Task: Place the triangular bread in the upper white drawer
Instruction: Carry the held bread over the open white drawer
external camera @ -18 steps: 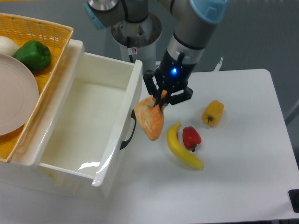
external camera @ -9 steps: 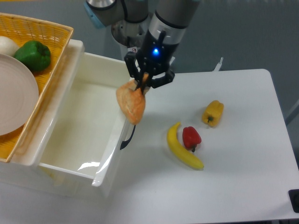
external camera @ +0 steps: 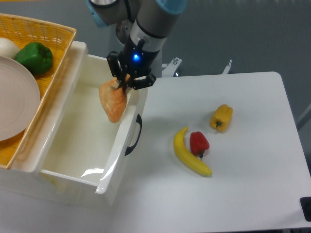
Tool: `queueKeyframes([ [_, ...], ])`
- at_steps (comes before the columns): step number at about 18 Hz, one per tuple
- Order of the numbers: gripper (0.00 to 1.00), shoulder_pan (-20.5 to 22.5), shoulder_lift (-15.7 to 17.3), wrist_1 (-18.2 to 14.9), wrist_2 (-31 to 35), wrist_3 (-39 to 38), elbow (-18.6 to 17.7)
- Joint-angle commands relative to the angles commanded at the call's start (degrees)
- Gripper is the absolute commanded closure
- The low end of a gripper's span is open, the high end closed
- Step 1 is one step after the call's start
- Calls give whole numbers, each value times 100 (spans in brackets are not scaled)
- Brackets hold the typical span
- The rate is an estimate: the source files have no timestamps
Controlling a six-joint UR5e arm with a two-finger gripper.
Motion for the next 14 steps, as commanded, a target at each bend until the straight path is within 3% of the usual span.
queueKeyframes([
  [14,85,-501,-299,-9,9,-17,-53],
])
